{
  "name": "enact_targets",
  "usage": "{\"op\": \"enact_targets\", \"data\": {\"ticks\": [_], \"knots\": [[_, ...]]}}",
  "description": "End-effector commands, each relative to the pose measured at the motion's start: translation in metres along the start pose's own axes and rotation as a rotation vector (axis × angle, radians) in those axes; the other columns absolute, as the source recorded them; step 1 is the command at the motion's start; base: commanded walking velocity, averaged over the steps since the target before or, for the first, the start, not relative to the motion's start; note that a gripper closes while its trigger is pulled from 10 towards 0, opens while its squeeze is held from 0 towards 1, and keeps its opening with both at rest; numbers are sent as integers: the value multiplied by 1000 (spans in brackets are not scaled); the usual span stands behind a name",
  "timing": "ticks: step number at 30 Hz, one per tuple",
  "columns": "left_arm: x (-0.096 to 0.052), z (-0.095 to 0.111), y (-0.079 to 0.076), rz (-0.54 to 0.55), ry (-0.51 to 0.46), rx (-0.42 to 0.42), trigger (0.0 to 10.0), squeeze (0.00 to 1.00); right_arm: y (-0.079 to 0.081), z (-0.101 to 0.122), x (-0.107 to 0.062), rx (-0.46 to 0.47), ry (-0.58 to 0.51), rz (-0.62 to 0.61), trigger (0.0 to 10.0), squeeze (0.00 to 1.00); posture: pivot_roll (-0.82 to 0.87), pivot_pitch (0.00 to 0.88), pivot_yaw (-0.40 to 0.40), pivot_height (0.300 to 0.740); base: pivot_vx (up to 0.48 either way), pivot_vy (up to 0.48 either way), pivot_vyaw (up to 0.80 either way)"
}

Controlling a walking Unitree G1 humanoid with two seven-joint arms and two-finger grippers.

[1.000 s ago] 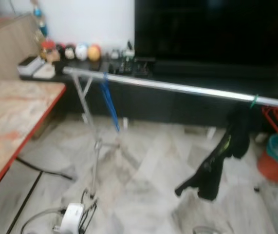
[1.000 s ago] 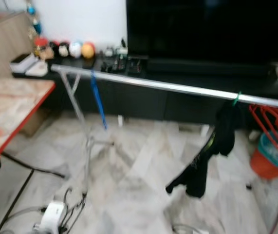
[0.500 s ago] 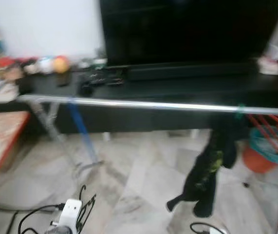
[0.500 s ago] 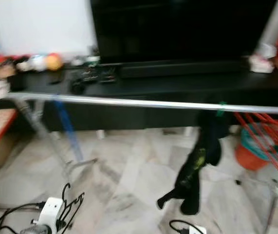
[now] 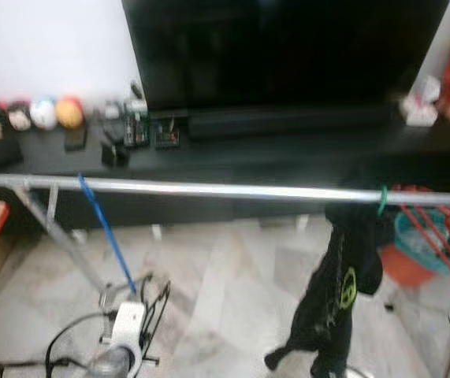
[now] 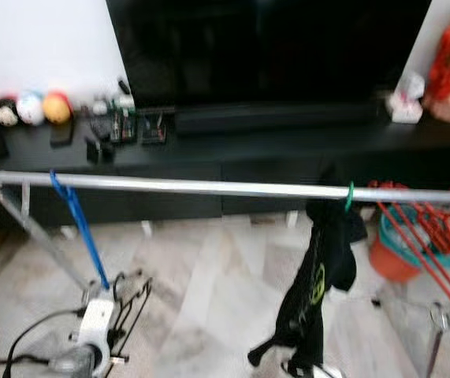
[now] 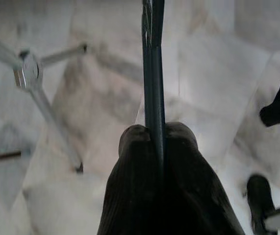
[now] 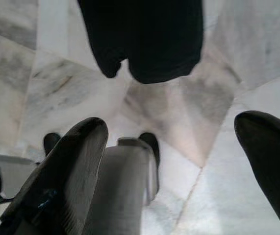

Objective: Hang hanger

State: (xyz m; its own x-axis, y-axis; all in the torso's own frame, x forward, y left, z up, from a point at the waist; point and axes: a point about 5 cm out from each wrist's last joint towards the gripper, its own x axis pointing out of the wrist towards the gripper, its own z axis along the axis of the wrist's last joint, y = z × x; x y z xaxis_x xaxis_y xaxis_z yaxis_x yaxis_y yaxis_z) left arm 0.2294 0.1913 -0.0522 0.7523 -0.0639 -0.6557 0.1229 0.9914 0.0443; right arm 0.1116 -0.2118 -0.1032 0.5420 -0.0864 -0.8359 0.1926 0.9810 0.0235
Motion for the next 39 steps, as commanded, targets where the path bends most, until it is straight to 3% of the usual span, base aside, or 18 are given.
{"op": "enact_targets", "data": {"ticks": [1,8,12,14,24,33,39], "knots": [[-2,2,6,14,-34,27,10000,0,3,1,1,-3,-2,4,10000,0,13,0,21,740,0,0,0],[-20,9,9,-21,-270,83,10000,0,1,-1,0,-10,4,4,10000,0,30,0,16,740,0,0,0],[-42,45,3,-73,-508,174,10000,0,1,1,0,-25,6,13,10000,0,48,0,12,740,0,0,0],[-44,56,0,-95,-542,170,10000,0,2,2,1,-26,3,14,10000,0,46,0,12,740,0,0,0],[-35,109,-18,-129,-636,139,10000,0,2,9,3,-24,-16,6,10000,0,27,0,12,740,0,0,0],[-31,115,-20,-137,-610,160,10000,0,1,11,3,-12,-17,-8,10000,0,22,0,10,740,0,0,0],[-30,115,-24,-154,-595,139,10000,0,2,11,4,-18,-16,0,10000,0,25,0,9,740,0,0,-694]]}}
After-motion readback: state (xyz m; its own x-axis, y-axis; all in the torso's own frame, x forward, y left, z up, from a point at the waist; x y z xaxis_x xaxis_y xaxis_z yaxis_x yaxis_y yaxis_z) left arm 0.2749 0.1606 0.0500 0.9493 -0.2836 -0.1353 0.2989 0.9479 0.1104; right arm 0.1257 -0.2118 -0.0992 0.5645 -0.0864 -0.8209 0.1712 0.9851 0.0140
